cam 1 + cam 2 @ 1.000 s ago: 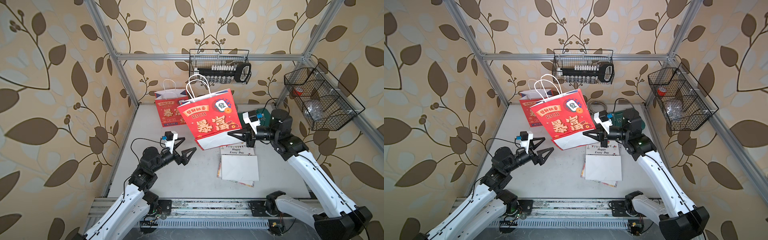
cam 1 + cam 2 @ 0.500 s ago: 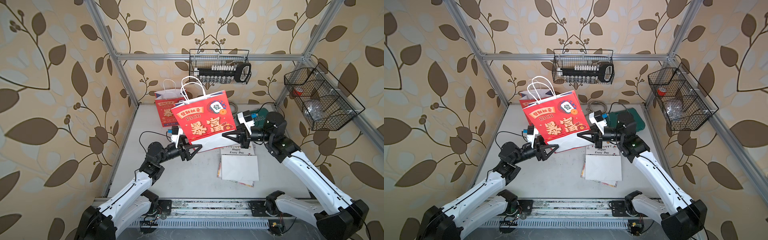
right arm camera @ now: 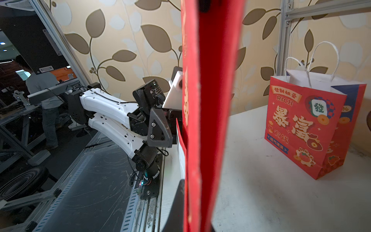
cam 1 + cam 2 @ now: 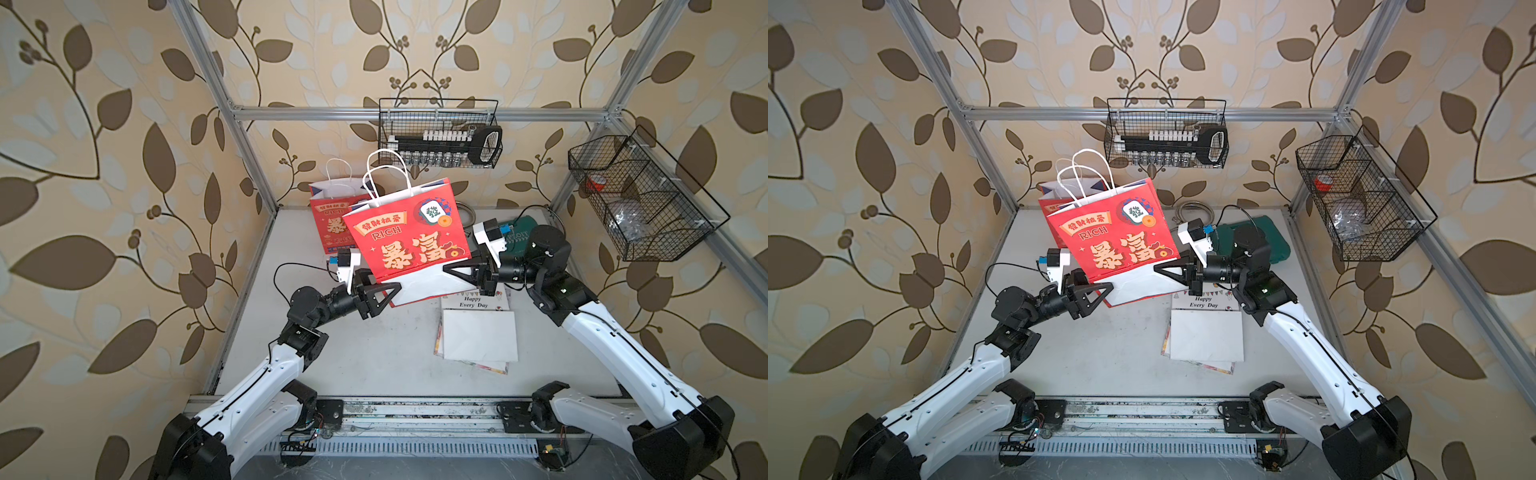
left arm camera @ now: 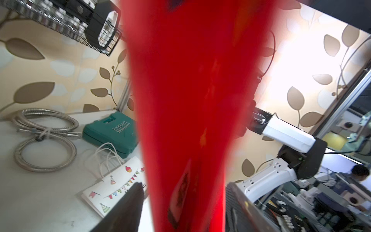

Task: Put away the paper bag
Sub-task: Press the paper bag.

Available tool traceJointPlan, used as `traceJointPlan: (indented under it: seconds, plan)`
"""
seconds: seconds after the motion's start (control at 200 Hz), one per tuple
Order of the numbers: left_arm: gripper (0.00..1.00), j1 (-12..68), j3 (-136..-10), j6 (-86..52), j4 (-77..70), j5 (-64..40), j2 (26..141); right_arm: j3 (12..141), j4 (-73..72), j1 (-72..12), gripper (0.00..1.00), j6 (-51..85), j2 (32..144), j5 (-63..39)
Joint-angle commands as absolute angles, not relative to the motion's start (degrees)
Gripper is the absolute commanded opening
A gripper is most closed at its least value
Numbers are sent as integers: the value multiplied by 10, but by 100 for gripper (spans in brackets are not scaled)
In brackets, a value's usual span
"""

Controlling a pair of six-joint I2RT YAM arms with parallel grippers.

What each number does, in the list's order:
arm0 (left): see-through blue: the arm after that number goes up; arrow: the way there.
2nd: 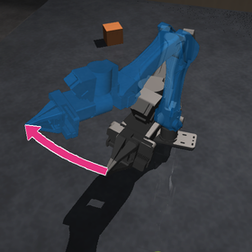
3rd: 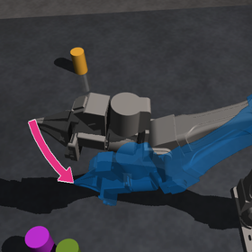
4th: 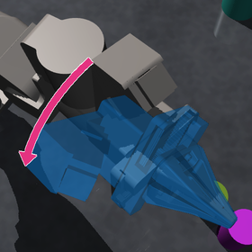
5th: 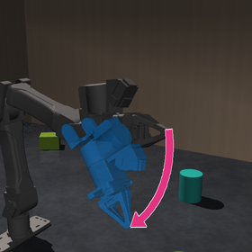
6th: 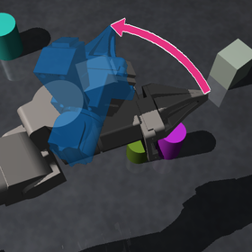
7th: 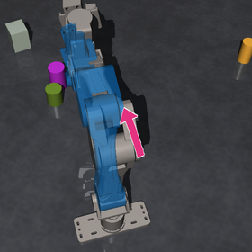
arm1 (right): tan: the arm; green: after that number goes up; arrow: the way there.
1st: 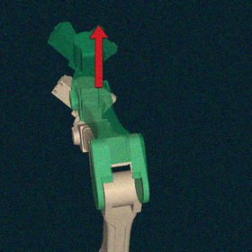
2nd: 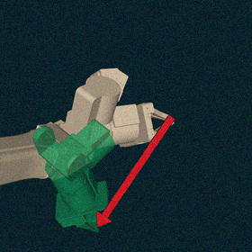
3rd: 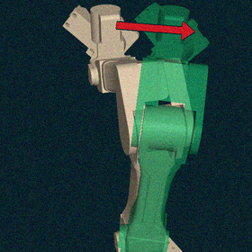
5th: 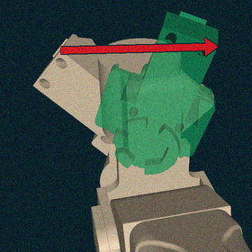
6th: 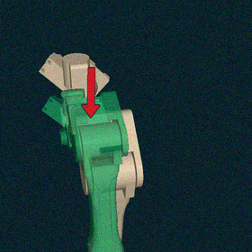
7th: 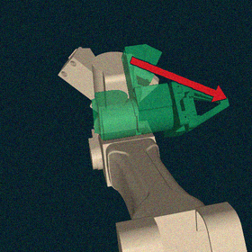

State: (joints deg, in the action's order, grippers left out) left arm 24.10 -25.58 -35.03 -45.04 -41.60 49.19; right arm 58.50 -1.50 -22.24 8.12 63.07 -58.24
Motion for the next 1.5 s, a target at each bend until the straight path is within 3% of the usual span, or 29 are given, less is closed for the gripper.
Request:
traceJointPlan:
  seconds: [0.0, 0.065, 0.255, 0.28, 0.3, 0.315, 0.325, 0.35, 0.4, 0.47, 0.51, 0.595, 0.775, 0.8, 0.85, 0.87, 0.91, 1.0, 1.07, 1.295, 1.465, 1.495]
  plan:
    - [41, 247, -275, -351, -483, -399, 474, 579, -21, -224, 0, 91, 631, -580]
    - [1, 247, -282, -349, -486, -408, 475, 577, -20, -225, 0, 92, 631, -580]
    - [0, 247, -294, -353, -473, -406, 475, 576, -19, -224, 0, 96, 629, -580]
    - [15, 247, -296, -358, -472, -399, 475, 577, -19, -225, 0, 95, 628, -581]
    - [36, 247, -297, -360, -471, -391, 474, 577, -19, -225, 0, 96, 628, -582]
    - [59, 247, -297, -363, -470, -384, 473, 577, -18, -225, 0, 96, 629, -582]
    - [66, 247, -298, -365, -470, -380, 472, 577, -18, -225, 0, 96, 628, -582]
    - [73, 247, -299, -371, -468, -369, 471, 577, -17, -225, 0, 96, 628, -583]
    - [74, 247, -304, -375, -472, -361, 468, 576, -17, -225, 0, 96, 628, -583]
    - [62, 247, -311, -375, -476, -365, 469, 576, -17, -225, 0, 98, 627, -585]
    - [49, 247, -316, -375, -477, -374, 470, 576, -17, -225, 0, 98, 626, -585]
    - [0, 247, -325, -373, -475, -393, 477, 577, -17, -225, 0, 98, 625, -586]
    - [0, 248, -332, -378, -459, -395, 479, 580, -19, -225, 0, 102, 622, -586]
    - [14, 248, -332, -379, -456, -394, 477, 581, -19, -225, 0, 102, 622, -586]
    - [69, 248, -331, -380, -440, -388, 473, 583, -21, -225, 0, 105, 620, -583]
    - [81, 248, -330, -381, -430, -386, 470, 584, -22, -224, 0, 107, 619, -583]
    - [89, 248, -326, -375, -408, -386, 465, 584, -25, -225, 0, 110, 617, -583]
    - [93, 247, -305, -367, -391, -409, 460, 584, -30, -225, 0, 118, 612, -584]
    - [86, 248, -290, -377, -396, -430, 465, 584, -29, -225, 0, 119, 609, -583]
    - [0, 249, -298, -402, -438, -474, 494, 581, -28, -225, 0, 120, 612, -583]
    - [0, 249, -312, -377, -409, -457, 482, 590, 16, -223, 0, 86, 608, -581]
    - [26, 249, -314, -377, -402, -453, 480, 590, 16, -221, 0, 87, 606, -581]
